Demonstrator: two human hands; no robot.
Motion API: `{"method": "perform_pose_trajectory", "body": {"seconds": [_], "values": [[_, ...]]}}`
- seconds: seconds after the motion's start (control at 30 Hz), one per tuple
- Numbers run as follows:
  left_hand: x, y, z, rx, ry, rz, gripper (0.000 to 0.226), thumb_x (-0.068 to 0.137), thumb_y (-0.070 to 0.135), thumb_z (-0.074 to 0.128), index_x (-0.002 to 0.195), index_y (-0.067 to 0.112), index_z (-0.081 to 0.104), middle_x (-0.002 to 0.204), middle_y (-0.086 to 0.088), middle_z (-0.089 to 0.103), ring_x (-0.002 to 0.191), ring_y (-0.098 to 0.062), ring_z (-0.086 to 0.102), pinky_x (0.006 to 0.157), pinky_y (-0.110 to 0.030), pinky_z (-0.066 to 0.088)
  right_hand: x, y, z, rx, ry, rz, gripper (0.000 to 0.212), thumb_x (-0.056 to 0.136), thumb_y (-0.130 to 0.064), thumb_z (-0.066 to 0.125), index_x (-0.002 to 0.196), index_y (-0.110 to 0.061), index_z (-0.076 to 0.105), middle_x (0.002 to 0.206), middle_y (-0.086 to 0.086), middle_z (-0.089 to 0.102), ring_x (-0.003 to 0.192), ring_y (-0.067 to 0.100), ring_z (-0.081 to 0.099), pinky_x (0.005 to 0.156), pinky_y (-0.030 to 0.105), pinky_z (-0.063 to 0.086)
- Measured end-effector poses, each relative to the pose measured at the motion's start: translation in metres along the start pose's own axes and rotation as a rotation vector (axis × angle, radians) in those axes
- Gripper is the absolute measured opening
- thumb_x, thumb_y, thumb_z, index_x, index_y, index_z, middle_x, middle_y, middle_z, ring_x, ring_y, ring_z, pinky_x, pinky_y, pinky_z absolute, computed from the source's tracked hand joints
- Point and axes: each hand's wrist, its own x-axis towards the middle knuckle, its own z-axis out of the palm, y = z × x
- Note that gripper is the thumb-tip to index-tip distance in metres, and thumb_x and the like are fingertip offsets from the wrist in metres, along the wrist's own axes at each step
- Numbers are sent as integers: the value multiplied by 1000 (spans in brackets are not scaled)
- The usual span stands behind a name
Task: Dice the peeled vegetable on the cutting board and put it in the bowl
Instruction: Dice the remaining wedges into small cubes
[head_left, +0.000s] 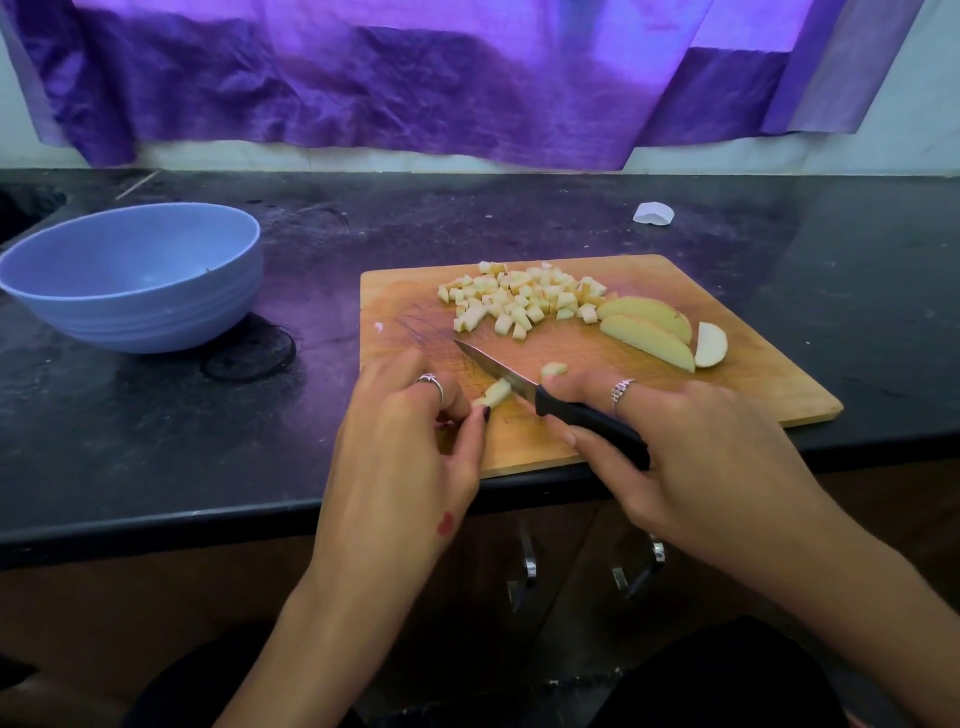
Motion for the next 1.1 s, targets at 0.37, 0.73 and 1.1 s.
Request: {"method": "perform_pose_trajectory", "body": {"seconds": [0.37, 0.73, 1.1], "values": [[0, 2, -1, 16, 6, -2, 20, 79, 15, 71, 63, 14, 59, 75, 4, 51, 75, -13, 43, 62, -18, 30, -37, 8, -16, -75, 66, -1, 39, 86, -44, 43, 115, -33, 66, 44, -10, 50, 33, 16, 48, 32, 24, 37], [1, 1, 1, 16, -14, -5, 20, 80, 17, 71, 64, 16, 59, 77, 6, 50, 76, -8, 39, 65, -13, 34, -22, -3, -6, -31, 46, -25, 36, 87, -42, 44, 116, -31, 61, 43, -12, 45, 33, 9, 40, 34, 17, 25], [-1, 2, 3, 18, 39, 17, 24, 79, 16, 70, 62, 17, 53, 75, 9, 46, 75, -4, 33, 67, -9, 36, -19, 3, -1, -34, -3, -45, 40, 88, -45, 40, 120, -33, 60, 44, -11, 48, 34, 10, 44, 31, 25, 35]]}}
